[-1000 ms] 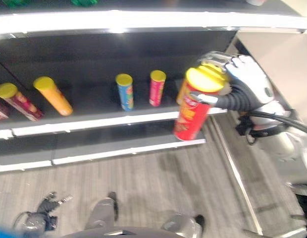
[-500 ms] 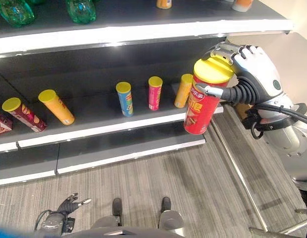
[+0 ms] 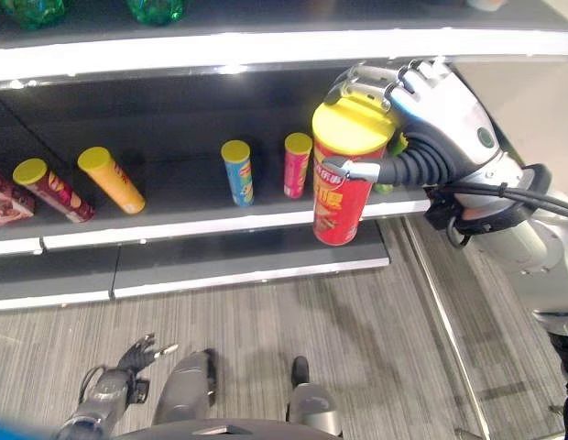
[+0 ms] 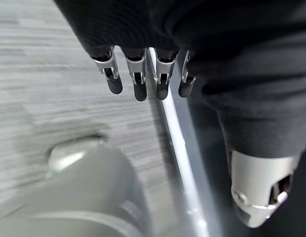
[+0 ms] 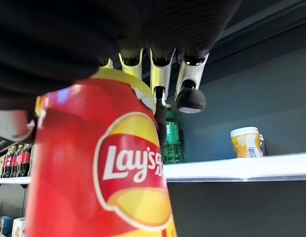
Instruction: Put the goods on the table back onto the shelves and tidy them up.
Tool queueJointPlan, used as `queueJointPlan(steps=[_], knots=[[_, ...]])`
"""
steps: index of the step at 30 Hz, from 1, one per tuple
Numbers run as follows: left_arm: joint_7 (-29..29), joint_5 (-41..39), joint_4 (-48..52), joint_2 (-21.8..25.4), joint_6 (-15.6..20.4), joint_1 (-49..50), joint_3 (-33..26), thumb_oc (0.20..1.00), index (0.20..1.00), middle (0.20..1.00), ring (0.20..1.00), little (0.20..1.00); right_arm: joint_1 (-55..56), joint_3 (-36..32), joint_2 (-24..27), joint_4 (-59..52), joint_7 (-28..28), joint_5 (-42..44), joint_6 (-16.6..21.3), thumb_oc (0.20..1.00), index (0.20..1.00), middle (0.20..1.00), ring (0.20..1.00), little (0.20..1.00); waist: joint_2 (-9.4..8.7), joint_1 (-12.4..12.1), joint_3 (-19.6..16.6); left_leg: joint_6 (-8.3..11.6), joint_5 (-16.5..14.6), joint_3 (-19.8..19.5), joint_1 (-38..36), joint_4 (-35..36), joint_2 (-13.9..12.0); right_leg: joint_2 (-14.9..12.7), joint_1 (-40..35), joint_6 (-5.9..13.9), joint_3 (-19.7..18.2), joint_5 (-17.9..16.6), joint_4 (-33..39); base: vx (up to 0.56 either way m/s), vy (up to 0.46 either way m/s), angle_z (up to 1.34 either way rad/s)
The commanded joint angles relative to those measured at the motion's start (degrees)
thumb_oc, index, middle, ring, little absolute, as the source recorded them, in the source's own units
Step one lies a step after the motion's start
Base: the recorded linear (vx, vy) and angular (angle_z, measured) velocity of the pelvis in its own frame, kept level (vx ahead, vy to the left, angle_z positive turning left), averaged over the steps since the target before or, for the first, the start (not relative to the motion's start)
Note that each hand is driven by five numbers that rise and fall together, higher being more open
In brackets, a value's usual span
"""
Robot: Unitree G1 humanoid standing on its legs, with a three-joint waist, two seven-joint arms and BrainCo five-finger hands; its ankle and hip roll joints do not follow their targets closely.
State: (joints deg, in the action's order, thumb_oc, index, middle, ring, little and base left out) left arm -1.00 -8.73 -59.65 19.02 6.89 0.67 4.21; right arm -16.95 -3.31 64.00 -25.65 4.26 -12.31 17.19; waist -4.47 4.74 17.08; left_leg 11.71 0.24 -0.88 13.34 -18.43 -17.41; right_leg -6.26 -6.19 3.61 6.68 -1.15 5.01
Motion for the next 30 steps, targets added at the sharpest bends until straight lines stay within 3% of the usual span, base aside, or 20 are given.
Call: queueJointPlan(steps=[1, 4, 5, 6, 9, 10, 11, 12, 14, 15, 16, 17, 18, 19, 21, 22, 23, 30], knots=[[-2.8, -1.6, 2.5, 3.6, 2.0, 0.6, -0.5, 1.0, 1.0, 1.0, 1.0, 1.0, 0.6, -0.3, 1.4, 0.6, 2.0, 3.3, -0.2, 0.2, 0.2, 0.2, 0.2, 0.2, -0.13, -1.3, -5.3, 0.11, 4.5, -2.1, -7.0, 8.8, -5.2, -5.7, 2.0, 6.83, -2.0, 6.0, -2.7, 0.11, 0.485, -0.07], [-3.1, -2.1, 2.8, 3.7, 2.4, 1.3, -0.7, 1.0, 1.0, 1.0, 1.0, 1.0, 2.5, -1.2, 1.6, 0.6, 2.1, 3.1, -0.2, 0.2, 0.2, 0.2, 0.2, 0.2, 0.97, -1.6, -6.1, 1.31, 4.0, -4.4, -9.1, 12.5, -6.0, -7.6, 2.4, 8.05, -3.3, 6.0, -3.4, 0.1, 0.493, 0.16], [-2.7, -0.8, 2.2, 3.3, 2.1, 1.5, -0.6, 1.0, 1.0, 1.0, 1.0, 1.0, 6.4, -4.5, 0.8, 0.9, 1.7, 1.9, -1.0, 0.2, 0.2, 0.2, 0.2, 0.2, 2.44, -0.3, -7.1, 2.5, 0.5, -2.9, -10.3, 14.5, -4.5, -10.9, 2.1, 9.95, -2.3, 3.8, -3.7, 0.12, 0.523, -0.03], [-2.4, 0.1, 1.4, 3.4, 2.2, 1.6, -0.2, 1.0, 1.0, 1.0, 1.0, 1.0, 7.2, -5.1, -0.2, 1.1, 1.7, 0.9, -1.4, 0.2, 0.2, 0.2, 0.2, 0.2, 2.74, -0.5, -7.8, 2.41, -2.1, -2.2, -12.0, 15.9, -2.7, -12.6, 2.4, 10.81, -2.5, 2.4, -3.4, 0.14, 0.688, 0.11], [-2.5, 1.0, 1.2, 4.5, 2.0, 2.4, -1.1, 1.0, 1.0, 1.0, 1.0, 1.0, 5.7, -3.1, -3.8, 1.9, 1.6, -0.6, -2.2, 0.2, 0.2, 0.2, 0.2, 0.2, 2.77, -1.0, -7.2, 0.07, -5.0, 1.0, -13.9, 16.9, 1.7, -17.2, 6.3, 11.39, -2.4, -6.3, -4.7, 0.04, 0.413, 0.05], [-2.5, 1.0, 1.2, 4.5, 1.9, 2.4, -1.3, 1.0, 1.0, 1.0, 1.0, 1.0, 5.3, -2.7, -3.9, 2.0, 1.6, -0.7, -2.2, 0.2, 0.2, 0.2, 0.2, 0.2, 2.57, -1.1, -7.3, -0.03, -4.9, 1.3, -14.0, 17.1, 1.8, -17.4, 6.5, 11.39, -2.8, -6.5, -4.6, -0.06, 0.398, -0.37], [-2.6, 0.4, 1.4, 5.1, 2.0, 3.1, -2.3, 1.0, 1.0, 1.0, 1.0, 1.0, 4.8, -1.8, -4.3, 1.8, 1.8, -0.8, -2.3, 0.2, 0.2, 0.2, 0.2, 0.2, 2.76, -1.3, -6.9, -1.27, -4.7, 3.3, -15.1, 19.4, 3.9, -19.2, 9.0, 11.39, -1.4, -10.7, -6.1, -0.04, 0.258, -0.38], [-2.6, 0.4, 1.4, 5.1, 2.0, 3.1, -2.4, 1.0, 1.0, 1.0, 1.0, 1.0, 4.6, -1.7, -4.4, 1.9, 1.8, -0.9, -2.3, 0.2, 0.2, 0.2, 0.2, 0.2, 2.65, -1.4, -6.9, -1.33, -4.6, 3.4, -15.2, 19.6, 4.0, -19.3, 9.1, 11.39, -1.6, -10.8, -6.1, -0.07, 0.389, -0.4], [-2.6, 1.4, -0.3, 5.5, 1.7, 3.5, -3.4, 1.0, 1.0, 1.0, 1.0, 1.0, 4.9, -1.8, -5.4, 1.6, 1.8, -1.4, -2.6, 0.2, 0.2, 0.2, 0.2, 0.2, 3.45, -1.7, -5.9, -3.42, -4.9, 4.5, -17.1, 21.9, 7.5, -21.9, 10.5, 11.39, 0.3, -13.5, -7.8, -0.05, 0.444, -0.27], [-2.6, 1.4, -0.3, 5.5, 1.7, 3.5, -3.4, 1.0, 1.0, 1.0, 1.0, 1.0, 4.9, -1.8, -5.4, 1.5, 1.8, -1.4, -2.6, 0.2, 0.2, 0.2, 0.2, 0.2, 3.35, -1.6, -5.9, -3.49, -4.8, 4.5, -17.2, 21.9, 7.6, -22.0, 10.4, 11.39, 0.3, -13.5, -7.8, -0.03, 0.575, -0.18], [-2.1, 2.0, -0.6, 5.4, 1.2, 3.8, -3.8, 1.0, 1.0, 1.0, 1.0, 1.0, 5.7, -2.0, -5.4, 2.2, 1.8, -1.9, -2.9, 0.2, 0.2, 0.2, 0.2, 0.2, 3.58, -1.1, -5.1, -4.69, -5.0, 4.3, -17.6, 22.5, 9.1, -20.1, 10.8, 9.72, -0.3, -10.3, -11.0, -0.03, 0.344, -0.12], [-2.1, 2.0, -0.5, 5.5, 1.1, 3.7, -3.8, 1.0, 1.0, 1.0, 1.0, 1.0, 5.8, -2.2, -5.2, 2.3, 1.6, -2.0, -3.3, 0.2, 0.2, 0.2, 0.2, 0.2, 3.84, -1.0, -4.8, -5.19, -4.7, 4.1, -17.5, 22.6, 9.5, -17.8, 10.9, 9.27, -1.5, -8.0, -12.0, -0.04, 0.342, -0.06], [-2.1, 2.0, -0.5, 5.5, 1.1, 3.7, -3.8, 1.0, 1.0, 1.0, 1.0, 1.0, 5.8, -2.3, -5.2, 2.3, 1.6, -2.0, -3.3, 0.2, 0.2, 0.2, 0.2, 0.2, 3.79, -1.1, -4.9, -5.21, -4.5, 4.1, -17.3, 22.7, 9.6, -17.9, 11.1, 9.23, -1.6, -8.1, -12.0, -0.03, 0.232, 0.06], [-1.7, 2.4, -0.8, 5.6, 1.1, 3.6, -3.4, 1.0, 1.0, 1.0, 1.0, 1.0, 5.1, -1.9, -5.2, 2.4, 1.6, -1.4, -2.8, 0.2, 0.2, 0.2, 0.2, 0.2, 4.39, -1.6, -4.6, -6.05, -4.0, 4.3, -16.8, 22.7, 10.2, -13.1, 10.6, 8.15, -0.8, -2.2, -13.7, -0.03, 0.199, 0.33], [-1.7, 2.6, -1.0, 5.6, 1.0, 3.5, -3.1, 1.0, 1.0, 1.0, 1.0, 1.0, 4.5, -1.7, -5.0, 2.3, 1.6, -1.1, -2.6, 0.2, 0.2, 0.2, 0.2, 0.2, 4.5, -1.7, -4.7, -6.33, -3.5, 4.6, -16.3, 22.9, 10.5, -11.7, 11.0, 7.78, 0.2, -0.9, -14.3, -0.02, 0.146, 0.23], [-1.5, 2.8, -1.2, 5.3, 1.0, 3.2, -2.7, 1.0, 1.0, 1.0, 1.0, 1.0, 3.9, -1.6, -4.7, 2.2, 1.7, -0.8, -2.4, 0.2, 0.2, 0.2, 0.2, 0.2, 4.6, -1.6, -4.6, -6.61, -3.4, 4.7, -16.2, 23.1, 10.9, -9.3, 11.5, 6.96, 0.6, 1.2, -14.8, 0.02, 0.068, -0.31], [-1.6, 2.7, -1.3, 5.1, 1.0, 3.0, -2.6, 1.0, 1.0, 1.0, 1.0, 1.0, 3.9, -1.8, -4.6, 2.1, 1.8, -0.5, -2.1, 0.2, 0.2, 0.2, 0.2, 0.2, 4.31, -1.2, -4.6, -6.72, -3.4, 4.3, -16.3, 23.1, 11.3, -7.1, 11.7, 7.25, -0.8, 1.9, -13.8, 0.02, 0.068, -0.29], [-1.5, 1.2, 0.2, 3.5, 1.4, 2.0, -1.3, 1.0, 1.0, 1.0, 1.0, 1.0, -1.1, 4.1, -5.7, 1.4, 0.7, 1.6, -1.1, 0.2, 0.2, 0.2, 0.2, 0.2, 1.64, -2.5, -5.5, -5.91, -4.3, 6.4, -16.6, 21.9, 10.7, -5.3, 6.3, 7.38, 0.5, 0.3, -3.4, 0.04, -0.064, -0.15]])
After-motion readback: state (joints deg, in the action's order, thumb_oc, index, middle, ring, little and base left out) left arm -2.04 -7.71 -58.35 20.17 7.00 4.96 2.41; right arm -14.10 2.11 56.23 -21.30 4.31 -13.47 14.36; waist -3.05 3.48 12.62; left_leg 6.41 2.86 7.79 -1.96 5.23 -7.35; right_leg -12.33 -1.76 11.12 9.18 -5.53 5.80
